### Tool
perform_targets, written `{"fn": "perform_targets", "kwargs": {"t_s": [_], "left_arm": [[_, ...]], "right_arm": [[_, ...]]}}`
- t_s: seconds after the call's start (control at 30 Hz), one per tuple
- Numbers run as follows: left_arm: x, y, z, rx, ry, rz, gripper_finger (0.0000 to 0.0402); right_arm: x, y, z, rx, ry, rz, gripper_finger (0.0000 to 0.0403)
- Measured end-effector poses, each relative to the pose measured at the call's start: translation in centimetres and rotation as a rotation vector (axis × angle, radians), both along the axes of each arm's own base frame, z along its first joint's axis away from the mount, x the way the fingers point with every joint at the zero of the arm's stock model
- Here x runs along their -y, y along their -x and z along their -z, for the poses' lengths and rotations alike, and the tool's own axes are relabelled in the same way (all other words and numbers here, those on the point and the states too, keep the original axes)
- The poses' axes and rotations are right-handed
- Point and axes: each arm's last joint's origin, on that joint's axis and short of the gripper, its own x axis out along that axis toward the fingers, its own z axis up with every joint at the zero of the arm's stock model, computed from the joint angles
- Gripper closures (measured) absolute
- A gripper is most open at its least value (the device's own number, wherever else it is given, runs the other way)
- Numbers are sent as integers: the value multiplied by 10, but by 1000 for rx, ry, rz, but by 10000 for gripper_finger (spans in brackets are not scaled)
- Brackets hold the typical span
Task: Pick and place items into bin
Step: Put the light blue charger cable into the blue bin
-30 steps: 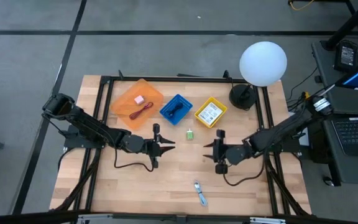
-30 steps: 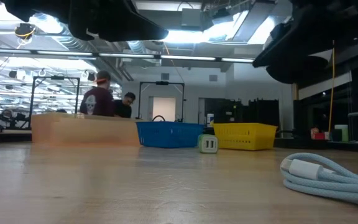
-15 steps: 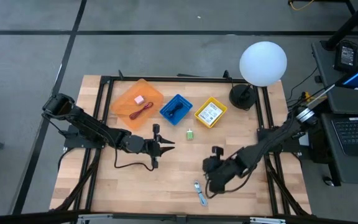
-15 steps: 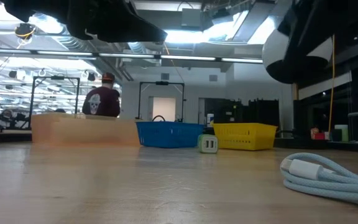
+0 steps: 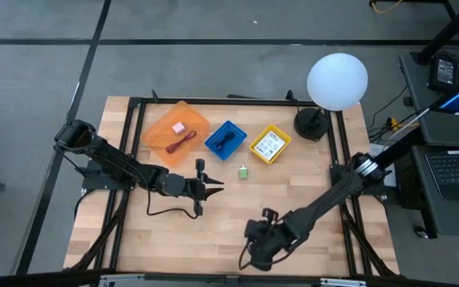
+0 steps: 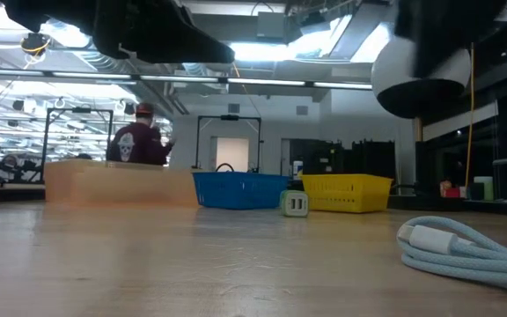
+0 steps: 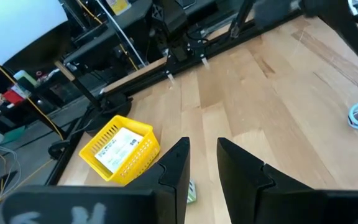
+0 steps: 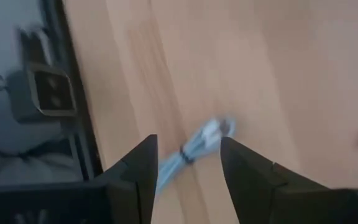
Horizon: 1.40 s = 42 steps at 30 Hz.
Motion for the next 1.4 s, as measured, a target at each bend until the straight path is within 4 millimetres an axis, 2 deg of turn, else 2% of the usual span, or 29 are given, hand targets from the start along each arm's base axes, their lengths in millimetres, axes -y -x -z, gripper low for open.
{"fn": "perform_targets", "kwargs": {"t_s": [0.17, 0.5, 0.9, 1.3, 1.4], "left_arm": [[0, 1, 2, -22, -8, 0, 326], [-1, 2, 5, -58, -41, 2, 327], [-1, 2, 5, -61, -73, 11, 329], [-1, 2, 5, -62, -73, 11, 334], [-1, 2, 5, -61, -72, 10, 336]], "right_arm": [[-2, -3, 21, -147, -37, 66, 249], [-2, -11, 43, -197, -43, 148, 249], [-1, -20, 82, -289, -20, 143, 249], [8, -19, 88, -349, 81, -18, 249], [9, -19, 88, -348, 95, -47, 262]]}}
